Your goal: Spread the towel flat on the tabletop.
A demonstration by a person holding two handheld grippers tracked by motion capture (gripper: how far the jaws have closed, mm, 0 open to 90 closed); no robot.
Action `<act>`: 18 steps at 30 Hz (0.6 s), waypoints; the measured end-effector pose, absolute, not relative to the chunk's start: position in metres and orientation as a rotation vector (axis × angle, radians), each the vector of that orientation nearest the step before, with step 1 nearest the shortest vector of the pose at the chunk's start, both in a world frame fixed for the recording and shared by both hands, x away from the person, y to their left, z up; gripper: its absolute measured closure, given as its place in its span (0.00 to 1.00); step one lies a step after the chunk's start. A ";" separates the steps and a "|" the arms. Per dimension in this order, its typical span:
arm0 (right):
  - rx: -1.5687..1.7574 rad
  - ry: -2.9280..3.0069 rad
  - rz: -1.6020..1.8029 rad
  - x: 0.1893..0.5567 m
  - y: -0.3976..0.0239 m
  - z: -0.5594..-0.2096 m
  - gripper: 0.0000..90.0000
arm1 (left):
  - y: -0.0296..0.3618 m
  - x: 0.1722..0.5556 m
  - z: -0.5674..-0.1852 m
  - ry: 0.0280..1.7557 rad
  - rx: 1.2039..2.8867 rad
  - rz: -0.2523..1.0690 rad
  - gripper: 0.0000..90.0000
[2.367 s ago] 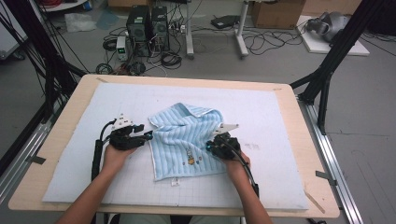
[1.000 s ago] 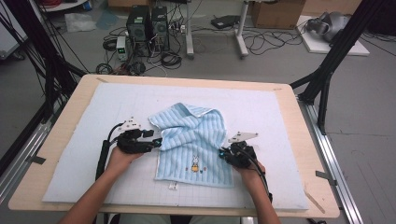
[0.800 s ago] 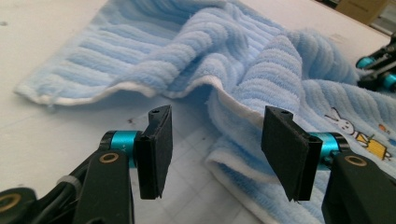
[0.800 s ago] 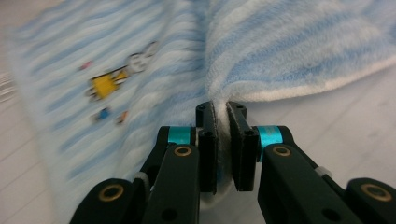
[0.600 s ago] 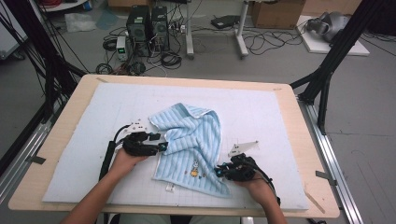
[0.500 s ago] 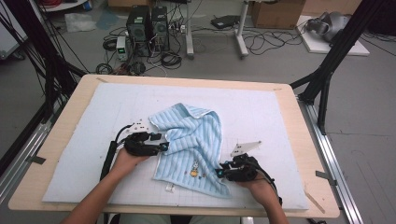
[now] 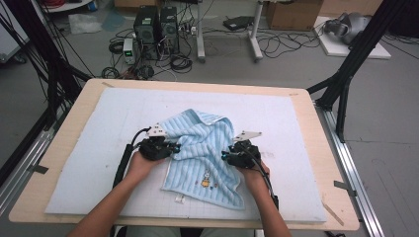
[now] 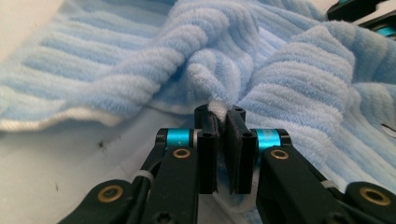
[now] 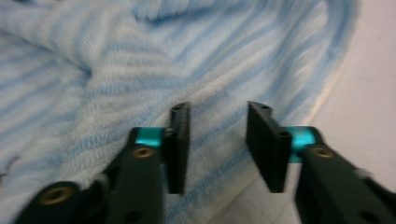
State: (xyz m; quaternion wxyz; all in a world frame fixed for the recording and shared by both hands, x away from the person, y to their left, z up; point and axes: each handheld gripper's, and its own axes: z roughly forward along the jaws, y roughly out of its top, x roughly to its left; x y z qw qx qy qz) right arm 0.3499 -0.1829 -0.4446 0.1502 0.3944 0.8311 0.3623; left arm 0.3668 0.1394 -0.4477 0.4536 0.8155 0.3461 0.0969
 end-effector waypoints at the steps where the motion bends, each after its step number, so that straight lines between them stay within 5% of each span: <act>1: 1.126 2.388 1.053 0.350 -0.183 -0.445 0.85 | 0.142 0.365 -0.446 0.850 2.013 0.231 0.93; 3: 1.107 2.427 1.056 0.347 -0.184 -0.443 0.96 | 0.148 0.359 -0.443 0.830 2.022 0.226 0.93; 18: 0.993 2.628 1.135 0.300 -0.200 -0.440 0.96 | 0.182 0.313 -0.441 0.730 2.065 0.131 0.94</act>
